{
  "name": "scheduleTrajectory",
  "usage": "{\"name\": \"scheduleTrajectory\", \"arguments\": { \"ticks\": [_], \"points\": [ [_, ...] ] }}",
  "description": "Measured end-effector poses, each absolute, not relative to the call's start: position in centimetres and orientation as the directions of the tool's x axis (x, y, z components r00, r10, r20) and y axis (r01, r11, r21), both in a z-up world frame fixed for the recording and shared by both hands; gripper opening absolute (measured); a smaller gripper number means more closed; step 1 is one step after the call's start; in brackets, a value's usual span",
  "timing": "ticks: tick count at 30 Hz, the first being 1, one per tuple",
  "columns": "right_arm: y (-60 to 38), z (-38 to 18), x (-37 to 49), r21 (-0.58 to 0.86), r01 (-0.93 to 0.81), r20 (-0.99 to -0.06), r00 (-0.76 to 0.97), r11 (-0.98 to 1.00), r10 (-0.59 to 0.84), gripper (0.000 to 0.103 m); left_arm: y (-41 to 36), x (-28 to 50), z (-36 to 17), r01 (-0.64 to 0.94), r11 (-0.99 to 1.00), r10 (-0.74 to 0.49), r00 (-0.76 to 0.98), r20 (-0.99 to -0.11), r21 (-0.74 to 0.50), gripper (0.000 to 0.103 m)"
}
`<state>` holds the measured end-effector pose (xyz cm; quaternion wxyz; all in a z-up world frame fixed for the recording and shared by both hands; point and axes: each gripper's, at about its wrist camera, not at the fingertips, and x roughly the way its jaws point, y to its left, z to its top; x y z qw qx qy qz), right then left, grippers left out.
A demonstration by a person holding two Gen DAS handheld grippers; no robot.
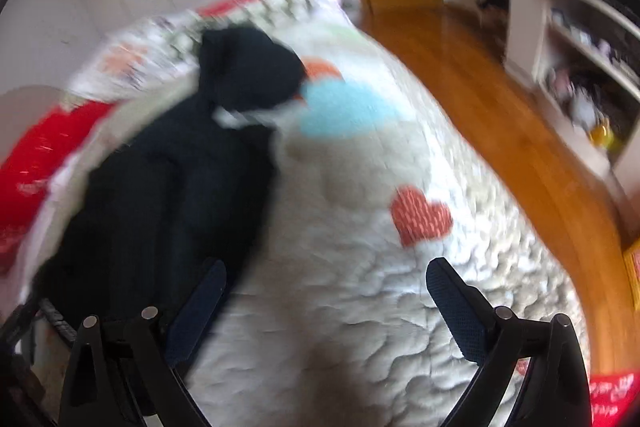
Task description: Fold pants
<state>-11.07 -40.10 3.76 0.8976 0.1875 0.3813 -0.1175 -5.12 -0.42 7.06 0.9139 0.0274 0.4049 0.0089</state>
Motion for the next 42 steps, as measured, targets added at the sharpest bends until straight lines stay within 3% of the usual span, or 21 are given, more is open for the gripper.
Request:
{"name": "scheduleTrajectory", "arguments": {
  "ticks": [2, 7, 13, 22, 28, 42],
  "points": [
    [-38.1, 5.5, -11.6, 0.189, 0.289, -0.688, 0.721, 0.939, -0.083, 0.100, -0.7, -5.9, 8.4, 0.019, 0.999, 0.020, 0.691, -0.723, 0.046, 0.102],
    [-35.3, 7.2, -12.1, 0.227, 0.194, -0.638, 0.770, 0.954, -0.004, 0.100, -2.4, -7.3, 9.5, 0.054, 0.997, -0.003, 0.725, -0.688, 0.052, 0.102],
    [-33.4, 7.8, -11.9, 0.220, 0.121, -0.665, 0.745, 0.968, 0.058, 0.100, -4.2, -8.3, 9.5, 0.094, 0.994, -0.035, 0.750, -0.661, 0.053, 0.102],
    [-32.4, 8.3, -12.6, 0.247, 0.083, -0.622, 0.777, 0.966, 0.092, 0.098, -5.5, -8.2, 9.7, 0.119, 0.993, -0.070, 0.736, -0.673, 0.027, 0.102],
    [-32.3, 8.3, -12.4, 0.262, 0.069, -0.609, 0.786, 0.963, 0.109, 0.090, -5.9, -8.2, 9.4, 0.128, 0.992, -0.092, 0.727, -0.681, 0.002, 0.102],
    [-32.8, 7.1, -11.1, 0.249, 0.073, -0.639, 0.761, 0.966, 0.107, 0.089, -6.4, -7.7, 8.0, 0.151, 0.988, -0.112, 0.698, -0.707, -0.007, 0.102]
  ]
}}
